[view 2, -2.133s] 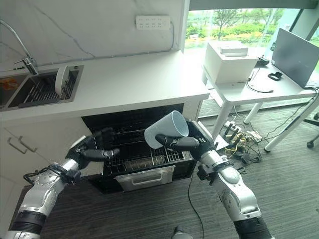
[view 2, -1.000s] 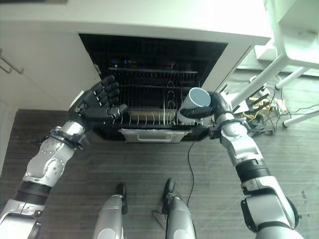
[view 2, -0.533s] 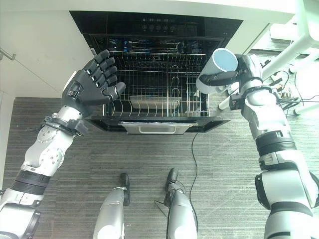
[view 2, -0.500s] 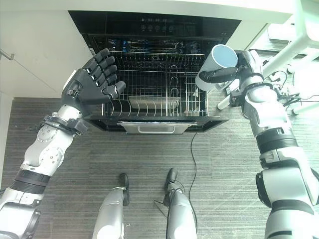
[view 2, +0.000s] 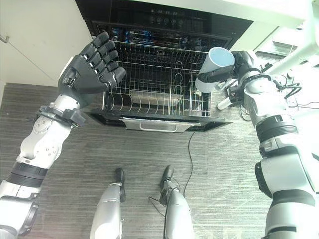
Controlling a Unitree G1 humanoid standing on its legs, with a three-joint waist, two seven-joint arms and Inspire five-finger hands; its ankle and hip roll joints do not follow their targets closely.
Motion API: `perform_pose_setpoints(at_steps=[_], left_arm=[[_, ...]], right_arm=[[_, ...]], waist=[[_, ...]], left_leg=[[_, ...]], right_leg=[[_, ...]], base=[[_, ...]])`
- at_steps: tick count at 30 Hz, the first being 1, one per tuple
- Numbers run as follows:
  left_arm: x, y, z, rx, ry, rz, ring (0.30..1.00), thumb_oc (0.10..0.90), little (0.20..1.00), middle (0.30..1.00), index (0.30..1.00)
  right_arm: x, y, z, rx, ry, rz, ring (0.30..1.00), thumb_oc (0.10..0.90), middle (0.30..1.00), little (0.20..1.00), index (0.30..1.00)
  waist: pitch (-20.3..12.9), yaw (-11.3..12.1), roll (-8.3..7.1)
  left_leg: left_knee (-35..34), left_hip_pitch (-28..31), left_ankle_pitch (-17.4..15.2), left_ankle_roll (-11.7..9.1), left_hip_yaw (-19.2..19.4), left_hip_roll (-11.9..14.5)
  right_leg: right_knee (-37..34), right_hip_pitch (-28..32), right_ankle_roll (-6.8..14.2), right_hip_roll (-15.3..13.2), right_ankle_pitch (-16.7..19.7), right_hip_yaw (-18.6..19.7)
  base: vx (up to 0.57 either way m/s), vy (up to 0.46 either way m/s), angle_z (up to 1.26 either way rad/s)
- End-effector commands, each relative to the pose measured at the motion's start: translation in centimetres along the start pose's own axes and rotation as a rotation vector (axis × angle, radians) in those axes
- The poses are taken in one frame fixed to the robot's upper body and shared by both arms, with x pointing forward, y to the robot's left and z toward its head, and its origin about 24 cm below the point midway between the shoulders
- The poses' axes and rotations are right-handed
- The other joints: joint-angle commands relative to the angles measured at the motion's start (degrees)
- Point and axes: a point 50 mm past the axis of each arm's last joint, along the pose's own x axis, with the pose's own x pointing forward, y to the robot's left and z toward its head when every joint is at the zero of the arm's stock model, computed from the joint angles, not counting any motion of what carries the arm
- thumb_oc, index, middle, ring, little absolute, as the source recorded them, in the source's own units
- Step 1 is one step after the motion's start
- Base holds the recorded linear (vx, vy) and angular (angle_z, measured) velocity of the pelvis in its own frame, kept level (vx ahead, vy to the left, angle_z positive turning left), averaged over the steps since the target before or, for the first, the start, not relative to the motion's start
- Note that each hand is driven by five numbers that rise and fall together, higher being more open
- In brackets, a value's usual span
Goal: Place the dishes in the dishwasher.
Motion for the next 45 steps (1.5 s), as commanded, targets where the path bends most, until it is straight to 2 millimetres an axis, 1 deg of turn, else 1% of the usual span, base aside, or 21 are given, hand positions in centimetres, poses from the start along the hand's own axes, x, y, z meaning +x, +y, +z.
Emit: perform_pose_setpoints(at_steps=[1, 2, 5, 7, 10, 13, 18, 21, 27, 30, 33, 34, 35, 39, 42, 45], left_arm=[[0.9, -3.7, 5.1, 0.015, -0.242, -0.195, 0.9, 0.8, 0.9, 0.9, 0.9], [0.9, -4.0, 5.6, 0.013, -0.261, -0.21, 0.9, 0.8, 0.9, 0.9, 0.9], [0.8, -4.4, 6.1, 0.013, -0.285, -0.221, 0.9, 0.8, 0.9, 0.9, 0.9], [0.7, -4.7, 6.8, 0.037, -0.328, -0.235, 0.9, 0.8, 0.9, 0.9, 0.9], [0.6, -4.8, 7.1, 0.041, -0.342, -0.24, 0.9, 0.8, 0.9, 0.9, 0.9], [0.9, -4.9, 7.6, 0.042, -0.375, -0.227, 0.9, 0.8, 0.9, 0.9, 0.9], [0.6, -4.6, 7.4, 0.021, -0.386, -0.211, 0.9, 0.8, 0.9, 0.9, 0.9], [0.5, -4.6, 7.4, 0.013, -0.387, -0.208, 0.9, 0.8, 0.9, 0.9, 0.9], [0.4, -4.9, 7.4, -0.003, -0.407, -0.215, 0.9, 0.8, 0.9, 0.9, 0.9], [0.5, -5.0, 7.5, -0.01, -0.412, -0.22, 0.9, 0.8, 0.9, 0.9, 0.9], [0.5, -5.2, 7.5, -0.019, -0.416, -0.224, 0.9, 0.8, 0.9, 0.9, 0.9], [0.5, -5.2, 7.6, -0.018, -0.415, -0.229, 0.9, 0.8, 0.9, 0.9, 0.9], [0.5, -5.3, 7.7, -0.015, -0.412, -0.233, 0.9, 0.8, 0.9, 0.9, 0.9], [0.4, -5.1, 7.7, -0.013, -0.403, -0.231, 0.9, 0.8, 0.9, 0.9, 0.9], [0.4, -5.1, 7.7, -0.008, -0.396, -0.24, 0.9, 0.8, 0.9, 0.9, 0.9], [0.3, -5.1, 7.6, -0.007, -0.389, -0.244, 0.9, 0.8, 0.9, 0.9, 0.9]], right_arm=[[-0.3, -2.2, 4.9, -0.033, -0.147, -0.074, 0.3, 0.4, 0.3, 0.3, 0.3], [-0.3, -2.3, 5.0, -0.034, -0.136, -0.082, 0.3, 0.4, 0.3, 0.3, 0.3], [-0.2, -2.2, 4.9, -0.028, -0.126, -0.089, 0.3, 0.4, 0.3, 0.3, 0.3], [-0.2, -2.3, 5.1, -0.025, -0.125, -0.101, 0.3, 0.4, 0.3, 0.3, 0.3], [-0.2, -2.2, 5.0, -0.029, -0.12, -0.104, 0.3, 0.4, 0.3, 0.3, 0.3], [-0.1, -2.3, 5.1, -0.058, -0.116, -0.144, 0.3, 0.4, 0.3, 0.3, 0.3], [-0.2, -3.0, 5.2, -0.093, -0.11, -0.192, 0.3, 0.4, 0.3, 0.3, 0.3], [-0.3, -3.3, 5.2, -0.104, -0.107, -0.206, 0.3, 0.4, 0.3, 0.3, 0.3], [-0.3, -3.4, 5.2, -0.137, -0.087, -0.18, 0.3, 0.4, 0.3, 0.3, 0.3], [-0.1, -2.9, 5.0, -0.161, -0.061, -0.132, 0.3, 0.4, 0.3, 0.3, 0.3], [0.0, -2.1, 4.3, -0.186, -0.001, -0.035, 0.3, 0.4, 0.3, 0.3, 0.3], [0.1, -1.9, 3.8, -0.187, 0.029, 0.005, 0.538, 0.558, 0.538, 0.538, 0.538], [0.1, -1.5, 3.2, -0.21, 0.051, 0.062, 0.9, 0.8, 0.9, 0.9, 0.9], [0.1, -1.4, 2.8, -0.213, 0.07, 0.085, 0.9, 0.8, 0.9, 0.9, 0.9], [0.1, -1.3, 3.1, -0.256, 0.056, 0.1, 0.9, 0.8, 0.9, 0.9, 0.9], [0.1, -1.5, 3.5, -0.255, 0.047, 0.092, 0.9, 0.8, 0.9, 0.9, 0.9]], waist=[[-5.5, 1.4, 0.56], [-4.8, 1.8, 0.6], [-4.0, 2.1, 0.65], [-3.0, 2.3, 1.09], [-2.5, 2.3, 1.39], [-1.1, 2.1, 2.74], [-0.4, 1.7, 4.23], [-0.3, 1.5, 4.67], [-0.1, 1.0, 5.19], [-0.1, 0.8, 5.43], [-0.1, 0.9, 5.39], [-0.1, 0.9, 5.35], [-0.1, 1.0, 5.19], [-0.1, 1.1, 4.95], [-0.1, 1.3, 4.75], [-0.1, 1.4, 4.62]], left_leg=[[-5.4, 1.9, -1.4, 0.2, 0.9, -1.1], [-5.4, 1.1, -1.1, 0.2, 0.4, -1.4], [-5.4, 0.3, -0.9, 0.4, -0.2, -1.8], [-5.4, -0.7, -0.7, 0.6, -0.5, -2.3], [-5.4, -1.3, -0.6, 0.7, -0.6, -2.6], [-5.4, -3.1, -0.1, 1.1, -0.5, -3.3], [-5.4, -3.8, 0.1, 1.3, -0.3, -3.8], [-5.4, -4.0, 0.3, 1.3, -0.2, -3.9], [-5.4, -4.4, 0.7, 1.2, 0.6, -3.8], [-5.4, -4.6, 0.8, 1.2, 0.7, -3.8], [-5.4, -4.7, 0.9, 1.1, 0.8, -3.8], [-5.4, -4.7, 1.0, 1.1, 0.8, -3.8], [-5.4, -4.7, 1.1, 1.0, 0.8, -3.7], [-5.4, -4.5, 1.2, 0.9, 0.8, -3.4], [-5.4, -4.3, 1.2, 0.8, 0.8, -3.3], [-5.4, -4.1, 1.2, 0.7, 1.0, -3.2]], right_leg=[[7.0, -0.4, 5.4, -2.2, -10.8, 0.4], [7.0, -1.1, 5.3, -2.2, -10.7, 0.3], [7.0, -1.9, 5.3, -2.3, -10.5, 0.3], [7.0, -2.8, 5.3, -2.4, -10.2, 0.4], [7.0, -3.5, 5.3, -2.6, -9.9, 0.4], [7.0, -5.7, 5.5, -3.1, -9.2, 0.9], [7.0, -6.9, 5.3, -3.3, -8.9, 1.6], [7.0, -7.4, 5.3, -3.3, -8.8, 2.0], [7.0, -8.2, 5.3, -3.5, -8.4, 2.4], [7.0, -8.5, 5.3, -3.5, -8.3, 2.5], [7.0, -8.7, 5.3, -3.5, -8.2, 2.5], [7.0, -8.7, 5.2, -3.5, -8.2, 2.5], [7.0, -8.7, 5.2, -3.5, -8.2, 2.4], [7.0, -8.5, 5.3, -3.5, -8.1, 2.2], [7.0, -8.1, 5.4, -3.4, -8.0, 2.0], [7.0, -7.8, 5.6, -3.5, -7.9, 1.8]], base=[[0.06, 0.002, 0.02], [0.08, -0.002, 0.04], [0.06, -0.004, 0.01], [0.05, 0.024, 0.0], [0.01, 0.024, 0.01], [-0.01, 0.064, 0.02], [-0.01, 0.06, -0.03], [-0.02, 0.04, -0.07], [-0.03, 0.028, -0.05], [-0.04, 0.017, -0.04], [-0.04, 0.006, -0.05], [-0.05, -0.007, -0.05], [-0.05, -0.012, -0.03], [-0.04, -0.008, 0.01], [-0.06, -0.016, 0.03], [-0.04, -0.005, 0.02]])
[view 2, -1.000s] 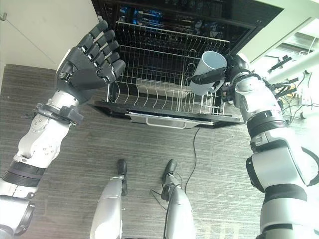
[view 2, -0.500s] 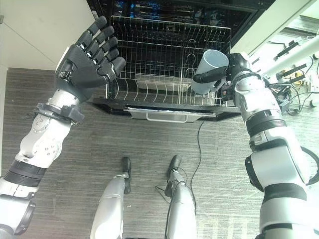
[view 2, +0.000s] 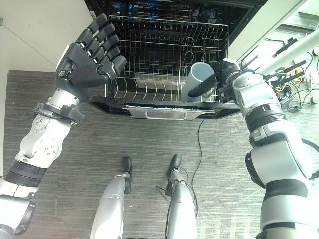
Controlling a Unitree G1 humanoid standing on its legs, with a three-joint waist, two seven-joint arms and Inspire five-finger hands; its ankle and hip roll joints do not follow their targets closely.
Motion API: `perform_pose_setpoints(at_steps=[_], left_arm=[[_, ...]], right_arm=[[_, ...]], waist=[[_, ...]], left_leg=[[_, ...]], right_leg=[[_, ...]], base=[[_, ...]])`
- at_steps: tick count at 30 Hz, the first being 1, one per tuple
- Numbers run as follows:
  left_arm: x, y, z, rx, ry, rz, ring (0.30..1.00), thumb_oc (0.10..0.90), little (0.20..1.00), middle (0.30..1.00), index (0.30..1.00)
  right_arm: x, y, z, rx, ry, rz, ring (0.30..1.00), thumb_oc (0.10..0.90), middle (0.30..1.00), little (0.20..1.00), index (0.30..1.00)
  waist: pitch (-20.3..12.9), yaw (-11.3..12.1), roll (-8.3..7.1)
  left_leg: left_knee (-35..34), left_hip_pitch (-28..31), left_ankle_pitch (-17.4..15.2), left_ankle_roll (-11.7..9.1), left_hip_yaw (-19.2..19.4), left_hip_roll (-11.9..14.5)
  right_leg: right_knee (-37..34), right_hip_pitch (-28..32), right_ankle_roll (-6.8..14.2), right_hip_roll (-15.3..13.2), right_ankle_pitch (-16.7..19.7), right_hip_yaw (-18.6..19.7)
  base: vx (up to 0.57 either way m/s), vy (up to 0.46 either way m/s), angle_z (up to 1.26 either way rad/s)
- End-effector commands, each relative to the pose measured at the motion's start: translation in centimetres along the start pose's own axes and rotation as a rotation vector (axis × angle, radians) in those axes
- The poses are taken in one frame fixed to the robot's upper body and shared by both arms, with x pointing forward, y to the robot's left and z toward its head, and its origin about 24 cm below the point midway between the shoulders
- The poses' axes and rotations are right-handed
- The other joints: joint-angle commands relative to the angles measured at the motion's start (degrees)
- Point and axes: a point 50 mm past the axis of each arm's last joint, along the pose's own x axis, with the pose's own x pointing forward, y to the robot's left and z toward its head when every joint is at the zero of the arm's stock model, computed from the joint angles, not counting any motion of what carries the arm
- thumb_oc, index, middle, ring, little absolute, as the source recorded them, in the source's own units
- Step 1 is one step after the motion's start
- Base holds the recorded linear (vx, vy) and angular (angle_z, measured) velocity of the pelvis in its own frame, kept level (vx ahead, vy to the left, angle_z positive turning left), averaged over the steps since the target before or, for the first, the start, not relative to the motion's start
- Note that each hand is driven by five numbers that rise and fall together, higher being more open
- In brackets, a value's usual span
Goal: Place the dishes in the dishwasher.
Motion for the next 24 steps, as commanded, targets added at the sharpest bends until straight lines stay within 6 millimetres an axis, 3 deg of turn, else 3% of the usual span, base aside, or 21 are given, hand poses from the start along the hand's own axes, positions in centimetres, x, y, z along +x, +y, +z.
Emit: perform_pose_setpoints(at_steps=[1, 6, 11, 20, 24], left_arm=[[1.1, -4.1, 5.8, -0.016, -0.277, -0.209, 0.9, 0.8, 0.9, 0.9, 0.9], [0.8, -4.0, 5.7, -0.013, -0.268, -0.214, 0.9, 0.8, 0.9, 0.9, 0.9], [0.6, -3.8, 5.8, -0.01, -0.268, -0.215, 0.9, 0.8, 0.9, 0.9, 0.9], [-0.5, -3.2, 5.6, 0.0, -0.296, -0.191, 0.9, 0.8, 0.9, 0.9, 0.9], [-1.3, -3.0, 5.6, 0.009, -0.32, -0.173, 0.9, 0.8, 0.9, 0.9, 0.9]], right_arm=[[-1.9, -4.4, 2.9, -0.086, -0.081, -0.148, 0.9, 0.8, 0.9, 0.9, 0.9], [-2.1, -4.6, 3.3, -0.087, -0.123, -0.165, 0.9, 0.8, 0.9, 0.9, 0.9], [-2.7, -5.2, 4.9, -0.066, -0.223, -0.248, 0.9, 0.8, 0.9, 0.9, 0.9], [-5.6, -7.1, 8.3, 0.042, -0.5, -0.444, 0.9, 0.8, 0.9, 0.9, 0.9], [-6.1, -6.7, 7.6, 0.112, -0.547, -0.411, 0.9, 0.8, 0.9, 0.9, 0.9]], waist=[[-0.9, 0.1, 3.44], [-0.9, 0.2, 3.36], [-0.9, 0.2, 3.4], [-2.0, -0.5, 3.17], [-3.0, -0.9, 2.99]], left_leg=[[-5.6, 2.5, -0.6, -1.2, -1.3, -0.4], [-5.6, 2.5, -0.6, -1.2, -1.3, -0.4], [-5.6, 2.8, -0.8, -1.3, -1.1, -0.2], [-5.6, 3.9, -1.5, -1.4, -0.6, 0.0], [-5.6, 4.4, -1.9, -1.3, -0.4, 0.0]], right_leg=[[5.2, 1.2, 5.1, -0.9, -10.3, -1.3], [5.2, 1.4, 5.3, -1.0, -10.2, -1.5], [5.2, 1.9, 5.4, -1.1, -10.4, -1.7], [5.2, 3.1, 5.4, -0.8, -11.1, -1.5], [5.2, 3.5, 5.4, -0.7, -11.5, -1.4]], base=[[-0.04, -0.001, 0.01], [-0.04, -0.003, 0.01], [-0.02, 0.002, 0.01], [-0.01, 0.003, 0.0], [0.0, 0.001, 0.01]])
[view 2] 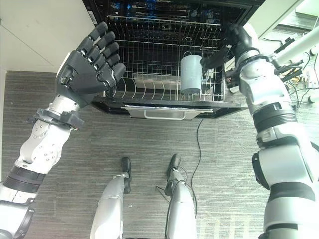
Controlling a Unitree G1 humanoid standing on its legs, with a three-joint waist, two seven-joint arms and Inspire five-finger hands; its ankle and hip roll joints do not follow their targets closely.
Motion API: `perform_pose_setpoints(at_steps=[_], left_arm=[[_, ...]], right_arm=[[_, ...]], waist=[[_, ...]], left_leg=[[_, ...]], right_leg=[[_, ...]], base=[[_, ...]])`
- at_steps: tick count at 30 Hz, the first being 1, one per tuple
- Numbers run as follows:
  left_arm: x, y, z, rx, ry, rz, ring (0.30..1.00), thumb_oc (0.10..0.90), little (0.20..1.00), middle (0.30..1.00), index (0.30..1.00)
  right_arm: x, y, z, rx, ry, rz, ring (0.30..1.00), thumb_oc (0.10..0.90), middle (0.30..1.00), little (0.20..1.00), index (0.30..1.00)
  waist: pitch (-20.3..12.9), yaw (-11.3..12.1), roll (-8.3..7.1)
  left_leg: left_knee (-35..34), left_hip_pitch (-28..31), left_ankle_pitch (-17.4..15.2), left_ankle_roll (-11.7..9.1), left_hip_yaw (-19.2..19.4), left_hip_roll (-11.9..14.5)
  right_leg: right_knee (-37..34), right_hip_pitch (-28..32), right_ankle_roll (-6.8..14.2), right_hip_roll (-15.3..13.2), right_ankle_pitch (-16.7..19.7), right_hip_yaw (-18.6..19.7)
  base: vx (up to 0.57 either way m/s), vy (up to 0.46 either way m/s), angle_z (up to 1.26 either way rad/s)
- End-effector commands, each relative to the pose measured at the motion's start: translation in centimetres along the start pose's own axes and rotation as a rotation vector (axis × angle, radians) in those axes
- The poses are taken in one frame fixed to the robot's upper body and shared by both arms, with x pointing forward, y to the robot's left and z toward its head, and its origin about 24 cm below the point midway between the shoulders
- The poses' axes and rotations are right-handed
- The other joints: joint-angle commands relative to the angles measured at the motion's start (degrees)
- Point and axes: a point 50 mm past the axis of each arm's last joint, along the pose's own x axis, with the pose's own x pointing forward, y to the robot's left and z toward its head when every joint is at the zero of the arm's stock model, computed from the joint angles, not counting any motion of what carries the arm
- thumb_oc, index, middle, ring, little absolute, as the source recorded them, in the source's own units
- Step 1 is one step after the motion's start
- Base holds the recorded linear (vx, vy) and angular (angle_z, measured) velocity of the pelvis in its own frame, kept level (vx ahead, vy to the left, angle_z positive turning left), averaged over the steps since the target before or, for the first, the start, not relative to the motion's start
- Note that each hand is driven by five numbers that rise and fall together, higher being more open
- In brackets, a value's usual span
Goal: Place the dishes in the dishwasher.
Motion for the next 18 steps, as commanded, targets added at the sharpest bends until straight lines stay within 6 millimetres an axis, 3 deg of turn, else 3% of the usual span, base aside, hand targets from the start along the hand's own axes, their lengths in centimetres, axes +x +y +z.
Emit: perform_pose_setpoints(at_steps=[1, 5, 11, 18], left_arm=[[0.2, -3.1, 6.5, 0.025, -0.34, -0.172, 0.9, 0.8, 0.9, 0.9, 0.9], [-0.1, -3.0, 6.5, 0.032, -0.352, -0.157, 0.9, 0.8, 0.9, 0.9, 0.9], [-0.8, -2.7, 6.5, 0.059, -0.385, -0.12, 0.9, 0.8, 0.9, 0.9, 0.9], [-4.3, -2.4, 4.3, 0.096, -0.402, -0.044, 0.9, 0.8, 0.9, 0.9, 0.9]], right_arm=[[-1.0, -3.0, 3.7, 0.027, -0.186, -0.062, 0.9, 0.8, 0.9, 0.9, 0.9], [-1.5, -2.2, 2.9, -0.014, -0.201, -0.041, 0.9, 0.8, 0.9, 0.9, 0.9], [-3.1, -1.4, 2.3, 0.127, -0.267, -0.023, 0.9, 0.8, 0.9, 0.9, 0.9], [-8.4, 3.2, -2.3, 0.407, -0.317, 0.091, 0.9, 0.8, 0.9, 0.9, 0.9]], waist=[[-3.1, 0.1, 2.88], [-3.7, -0.2, 2.63], [-4.9, -1.2, 2.29], [-8.5, -2.6, 2.33]], left_leg=[[-5.9, 4.4, -2.0, -1.3, -0.1, 0.0], [-5.9, 5.3, -2.3, -1.3, 0.4, 0.3], [-5.9, 6.9, -3.0, -1.5, 1.2, 0.9], [-5.9, 10.1, -4.4, -1.2, 2.2, 1.0]], right_leg=[[5.4, 2.8, 5.5, -0.7, -11.6, -0.7], [5.4, 3.7, 5.2, -0.6, -12.0, -1.0], [5.4, 5.4, 4.8, -0.1, -13.2, -1.1], [5.4, 8.6, 4.5, -0.3, -14.6, -1.1]], base=[[0.0, 0.0, 0.0], [0.0, 0.0, 0.0], [0.01, 0.009, -0.01], [0.06, 0.071, -0.02]])
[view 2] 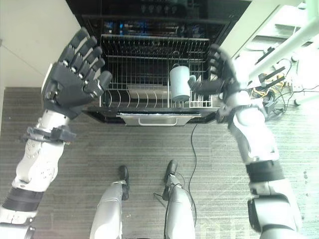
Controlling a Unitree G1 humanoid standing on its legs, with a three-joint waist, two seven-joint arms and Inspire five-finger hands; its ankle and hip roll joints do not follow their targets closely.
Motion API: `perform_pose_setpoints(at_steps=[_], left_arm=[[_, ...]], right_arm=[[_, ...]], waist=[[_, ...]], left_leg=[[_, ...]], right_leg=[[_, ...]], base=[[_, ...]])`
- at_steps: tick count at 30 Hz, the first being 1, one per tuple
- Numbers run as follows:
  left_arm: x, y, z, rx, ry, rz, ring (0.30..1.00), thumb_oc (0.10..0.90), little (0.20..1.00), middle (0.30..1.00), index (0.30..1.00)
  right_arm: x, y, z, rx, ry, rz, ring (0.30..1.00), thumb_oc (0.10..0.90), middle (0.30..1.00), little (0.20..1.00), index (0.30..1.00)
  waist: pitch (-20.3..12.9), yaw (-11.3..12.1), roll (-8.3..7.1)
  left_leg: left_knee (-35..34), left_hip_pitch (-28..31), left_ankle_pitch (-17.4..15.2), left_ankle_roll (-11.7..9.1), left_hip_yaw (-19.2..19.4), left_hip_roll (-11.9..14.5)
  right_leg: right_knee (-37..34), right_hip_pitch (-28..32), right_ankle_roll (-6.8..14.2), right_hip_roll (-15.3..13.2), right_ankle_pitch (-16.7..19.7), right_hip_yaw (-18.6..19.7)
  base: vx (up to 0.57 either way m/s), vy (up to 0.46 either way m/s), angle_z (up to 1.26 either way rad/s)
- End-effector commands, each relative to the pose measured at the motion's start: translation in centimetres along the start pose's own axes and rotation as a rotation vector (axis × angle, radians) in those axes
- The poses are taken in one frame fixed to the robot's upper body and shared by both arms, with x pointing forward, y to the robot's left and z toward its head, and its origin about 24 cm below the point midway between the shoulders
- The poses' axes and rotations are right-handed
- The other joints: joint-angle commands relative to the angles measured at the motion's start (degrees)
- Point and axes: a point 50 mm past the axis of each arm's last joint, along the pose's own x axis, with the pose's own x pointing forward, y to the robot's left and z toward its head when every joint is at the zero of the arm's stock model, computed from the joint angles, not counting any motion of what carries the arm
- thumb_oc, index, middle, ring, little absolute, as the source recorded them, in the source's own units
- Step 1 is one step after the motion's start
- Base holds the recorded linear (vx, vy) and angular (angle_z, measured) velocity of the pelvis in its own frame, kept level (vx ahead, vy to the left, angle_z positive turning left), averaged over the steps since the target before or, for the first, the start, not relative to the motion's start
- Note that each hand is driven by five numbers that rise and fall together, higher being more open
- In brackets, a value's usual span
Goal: Place the dishes in the dishwasher.
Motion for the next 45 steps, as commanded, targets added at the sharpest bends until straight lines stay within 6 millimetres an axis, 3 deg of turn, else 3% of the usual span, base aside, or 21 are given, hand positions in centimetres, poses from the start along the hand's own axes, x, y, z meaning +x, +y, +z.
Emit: perform_pose_setpoints(at_steps=[1, 2, 7, 12, 17, 18, 20, 21, 22, 26, 29, 35, 37, 38, 39, 40, 42, 43, 45], left_arm=[[0.4, -3.0, 4.7, 0.037, -0.32, -0.148, 0.9, 0.8, 0.9, 0.9, 0.9], [-1.4, -2.7, 3.6, 0.037, -0.298, -0.094, 0.9, 0.8, 0.9, 0.9, 0.9], [-4.0, -2.5, 2.1, 0.076, -0.246, -0.039, 0.9, 0.8, 0.9, 0.9, 0.9], [-5.6, -1.6, 1.1, 0.096, -0.164, -0.018, 0.9, 0.8, 0.9, 0.9, 0.9], [-7.2, -0.4, 0.1, 0.108, -0.05, -0.034, 0.9, 0.8, 0.9, 0.9, 0.9], [-8.0, 0.1, -0.2, 0.092, -0.002, -0.03, 0.9, 0.8, 0.9, 0.9, 0.9], [-8.5, 0.5, -0.3, 0.083, 0.016, -0.015, 0.9, 0.8, 0.9, 0.9, 0.9], [-8.6, 0.6, -0.3, 0.081, 0.02, -0.008, 0.9, 0.8, 0.9, 0.9, 0.9], [-8.8, 0.8, -0.3, 0.078, 0.025, 0.002, 0.9, 0.8, 0.9, 0.9, 0.9], [-8.3, 0.7, -0.8, 0.058, 0.025, 0.015, 0.9, 0.8, 0.9, 0.9, 0.9], [-8.3, 0.6, -1.1, 0.043, 0.033, 0.017, 0.9, 0.8, 0.9, 0.9, 0.9], [-8.7, 0.8, -1.5, -0.022, 0.054, 0.018, 0.9, 0.8, 0.9, 0.9, 0.9], [-8.8, 0.6, -1.6, -0.033, 0.052, -0.002, 0.9, 0.8, 0.9, 0.9, 0.9], [-8.7, 0.5, -1.5, -0.037, 0.05, -0.01, 0.9, 0.8, 0.9, 0.9, 0.9], [-8.7, 0.3, -1.5, -0.048, 0.047, -0.016, 0.9, 0.8, 0.9, 0.9, 0.9], [-8.6, 0.3, -1.3, -0.056, 0.04, -0.016, 0.9, 0.8, 0.9, 0.9, 0.9], [-8.8, 0.3, -1.2, -0.059, 0.028, -0.005, 0.9, 0.8, 0.9, 0.9, 0.9], [-9.2, 0.4, -0.9, -0.059, 0.012, 0.022, 0.9, 0.8, 0.9, 0.9, 0.9], [-9.6, 0.5, -0.7, -0.065, 0.002, 0.049, 0.9, 0.8, 0.9, 0.9, 0.9]], right_arm=[[0.1, -0.5, 5.7, 0.021, -0.298, -0.006, 0.9, 0.8, 0.9, 0.9, 0.9], [-2.5, 1.1, 3.7, 0.093, -0.315, 0.05, 0.9, 0.8, 0.9, 0.9, 0.9], [-6.2, 1.4, 0.8, 0.116, -0.282, 0.081, 0.9, 0.8, 0.9, 0.9, 0.9], [-8.5, 0.8, -0.7, 0.131, -0.26, 0.077, 0.9, 0.8, 0.9, 0.9, 0.9], [-10.9, -0.5, -2.0, 0.17, -0.255, 0.011, 0.9, 0.8, 0.9, 0.9, 0.9], [-11.5, -0.6, -2.6, 0.182, -0.229, 0.003, 0.9, 0.8, 0.9, 0.9, 0.9], [-11.5, -0.5, -2.7, 0.17, -0.222, 0.013, 0.9, 0.8, 0.9, 0.9, 0.9], [-11.5, -0.4, -2.7, 0.164, -0.219, 0.02, 0.9, 0.8, 0.9, 0.9, 0.9], [-11.3, -0.4, -2.8, 0.165, -0.212, 0.033, 0.9, 0.8, 0.9, 0.9, 0.9], [-10.7, -0.6, -2.5, 0.165, -0.212, 0.044, 0.9, 0.8, 0.9, 0.9, 0.9], [-10.5, -0.4, -2.2, 0.134, -0.223, 0.082, 0.9, 0.8, 0.9, 0.9, 0.9], [-11.1, -0.9, -2.2, 0.112, -0.216, 0.089, 0.9, 0.8, 0.9, 0.9, 0.9], [-11.2, -1.3, -2.1, 0.101, -0.217, 0.074, 0.9, 0.8, 0.9, 0.9, 0.9], [-11.3, -1.5, -2.0, 0.111, -0.218, 0.068, 0.9, 0.8, 0.9, 0.9, 0.9], [-11.3, -1.9, -1.9, 0.112, -0.221, 0.054, 0.9, 0.8, 0.9, 0.9, 0.9], [-11.2, -2.2, -1.7, 0.109, -0.228, 0.05, 0.9, 0.8, 0.9, 0.9, 0.9], [-11.1, -2.2, -1.5, 0.105, -0.235, 0.064, 0.9, 0.8, 0.9, 0.9, 0.9], [-11.0, -2.0, -1.2, 0.098, -0.239, 0.094, 0.9, 0.8, 0.9, 0.9, 0.9], [-11.0, -1.9, -0.9, 0.092, -0.239, 0.123, 0.9, 0.8, 0.9, 0.9, 0.9]], waist=[[-8.4, 0.2, 2.4], [-11.1, -0.4, 2.4], [-16.1, -0.6, 2.29], [-18.9, -1.3, 2.02], [-20.0, -2.4, 1.72], [-20.5, -2.6, 1.79], [-20.9, -1.9, 2.12], [-21.0, -1.6, 2.23], [-21.3, -1.4, 2.46], [-22.7, -2.2, 2.36], [-23.5, -1.5, 1.42], [-24.5, -2.2, 1.71], [-23.8, -2.4, 1.24], [-23.0, -2.3, 0.77], [-22.0, -2.6, 0.3], [-21.4, -3.2, 0.18], [-21.2, -3.4, 0.33], [-21.6, -3.1, 0.96], [-22.4, -2.7, 1.49]], left_leg=[[-3.6, 2.2, -3.5, -0.8, 1.5, 0.4], [-3.6, 4.2, -4.0, -0.5, 1.9, 0.3], [-3.6, 8.6, -5.4, 0.4, 2.1, -0.7], [-3.6, 12.6, -7.2, 2.0, 1.6, -2.8], [-3.6, 15.1, -9.4, 4.4, -0.2, -6.5], [-3.6, 15.7, -10.0, 5.0, -0.8, -7.9], [-3.6, 16.3, -10.5, 5.1, 0.3, -7.6], [-3.6, 16.4, -10.6, 5.1, 0.9, -7.4], [-3.6, 16.5, -10.6, 5.4, 1.1, -7.4], [-3.6, 15.7, -9.6, 5.8, -1.8, -9.2], [-3.6, 15.4, -9.1, 5.8, -1.3, -10.3], [-3.6, 16.1, -7.9, 4.9, 1.2, -9.2], [-3.6, 18.2, -6.3, 3.9, 3.5, -9.6], [-3.6, 18.3, -3.4, 2.4, 4.5, -8.7], [-3.6, 18.0, -0.3, 0.8, 7.1, -5.7], [-3.6, 18.6, -1.7, -0.3, 7.6, -2.1], [-3.6, 18.0, -1.3, 0.0, 7.6, -0.6], [-3.6, 16.1, -1.4, -0.7, 3.0, 0.6], [-3.6, 13.8, 2.0, -2.3, -0.9, 3.0]], right_leg=[[8.0, 0.8, 4.3, -1.1, -14.3, -0.8], [8.0, 2.8, 4.3, -1.1, -14.7, -0.5], [8.0, 7.1, 4.9, -1.6, -15.2, -0.1], [8.0, 10.5, 6.3, -2.9, -14.5, 0.6], [8.0, 12.4, 7.6, -4.6, -9.1, 2.8], [8.0, 12.0, 8.3, -5.0, -6.0, 3.2], [8.0, 12.9, 8.5, -4.8, -6.7, 0.6], [8.0, 13.4, 8.5, -4.4, -6.9, -0.7], [8.0, 14.1, 8.0, -2.2, -8.2, -1.8], [8.0, 16.0, 3.0, 8.0, -15.9, 2.0], [8.0, 15.0, 2.0, 8.4, -17.5, 1.4], [8.0, 15.2, 0.9, 8.9, -18.9, 1.4], [8.0, 16.1, 0.1, 7.6, -18.9, 0.7], [8.0, 16.9, -0.2, 6.7, -18.6, 0.3], [8.0, 17.6, -0.5, 5.6, -18.2, -0.5], [8.0, 18.7, 0.1, 5.0, -18.7, -0.4], [8.0, 18.2, 0.0, 4.8, -17.9, -0.7], [8.0, 17.8, 0.3, 5.2, -18.1, 1.1], [8.0, 17.4, 0.0, 5.6, -18.5, 2.8]], base=[[0.13, 0.16, -0.05], [0.15, 0.188, -0.07], [0.15, 0.207, -0.08], [0.11, 0.219, 0.02], [0.08, 0.232, 0.04], [0.06, 0.248, -0.12], [0.03, 0.169, -0.16], [-0.01, 0.112, -0.49], [-0.03, 0.106, -0.61], [0.01, 0.024, -0.37], [0.03, -0.125, 0.07], [0.06, -0.159, 0.0], [0.07, -0.111, 0.03], [0.05, -0.081, 0.06], [0.08, 0.038, 0.13], [0.06, 0.096, 0.19], [-0.03, 0.235, 0.15], [-0.04, 0.344, -0.01], [0.03, 0.366, -0.29]])
